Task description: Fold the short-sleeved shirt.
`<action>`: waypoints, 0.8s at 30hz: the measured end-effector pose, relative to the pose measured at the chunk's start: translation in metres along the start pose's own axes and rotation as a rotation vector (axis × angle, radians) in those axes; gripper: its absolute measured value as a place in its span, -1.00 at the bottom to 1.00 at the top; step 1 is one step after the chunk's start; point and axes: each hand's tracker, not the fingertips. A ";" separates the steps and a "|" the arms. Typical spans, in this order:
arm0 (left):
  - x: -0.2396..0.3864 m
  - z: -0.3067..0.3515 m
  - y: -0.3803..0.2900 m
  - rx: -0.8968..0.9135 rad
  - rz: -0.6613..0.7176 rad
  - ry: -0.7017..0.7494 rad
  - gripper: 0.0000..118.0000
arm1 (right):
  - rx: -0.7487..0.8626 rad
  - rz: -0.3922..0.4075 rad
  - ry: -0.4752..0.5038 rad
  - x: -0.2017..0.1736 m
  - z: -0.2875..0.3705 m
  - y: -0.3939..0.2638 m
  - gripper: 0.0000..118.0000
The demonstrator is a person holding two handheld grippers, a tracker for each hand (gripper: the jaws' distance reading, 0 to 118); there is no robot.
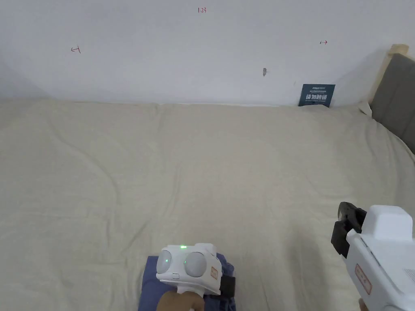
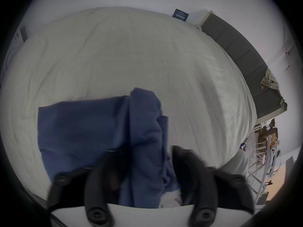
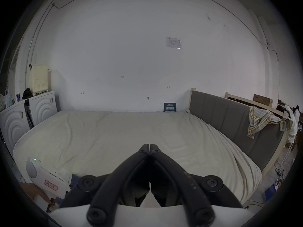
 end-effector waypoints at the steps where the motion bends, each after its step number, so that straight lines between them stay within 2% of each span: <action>1: 0.002 0.004 0.000 0.008 0.008 -0.045 0.72 | -0.002 0.000 -0.005 0.002 0.000 -0.001 -0.97; 2: 0.004 0.008 0.000 0.018 0.017 -0.079 0.83 | -0.004 -0.001 -0.009 0.004 0.000 -0.002 -0.97; 6: 0.005 0.043 -0.002 0.164 -0.002 -0.152 0.81 | -0.007 -0.011 -0.015 0.007 0.000 -0.003 -0.97; 10: -0.004 0.085 -0.006 0.359 -0.022 -0.124 0.81 | 0.003 -0.011 -0.009 0.005 0.001 0.000 -0.97; 12: -0.008 0.103 -0.009 0.434 -0.043 -0.100 0.72 | 0.009 -0.009 -0.005 0.003 0.001 0.002 -0.97; 13: -0.012 0.110 -0.011 0.468 -0.055 -0.085 0.62 | 0.012 -0.008 -0.002 0.002 0.001 0.003 -0.97; 15: -0.019 0.120 -0.017 0.538 -0.072 -0.047 0.14 | 0.017 -0.008 0.003 0.000 0.001 0.004 -0.97; 16: -0.022 0.122 -0.021 0.577 -0.089 -0.033 -0.27 | 0.018 -0.007 0.006 -0.001 0.001 0.004 -0.97; 17: -0.024 0.122 -0.024 0.599 -0.094 -0.014 -0.82 | 0.020 -0.006 0.008 -0.002 0.001 0.004 -0.97; 18: -0.028 0.121 -0.027 0.608 -0.094 0.013 -0.97 | 0.020 -0.004 0.010 -0.003 0.001 0.004 -0.97; 21: -0.035 0.107 -0.033 0.591 -0.109 0.024 -0.99 | 0.018 -0.001 0.018 -0.006 0.001 0.004 -0.97; 24: -0.041 0.082 -0.042 0.539 -0.130 0.101 -0.99 | 0.014 0.003 0.024 -0.007 0.001 0.002 -0.97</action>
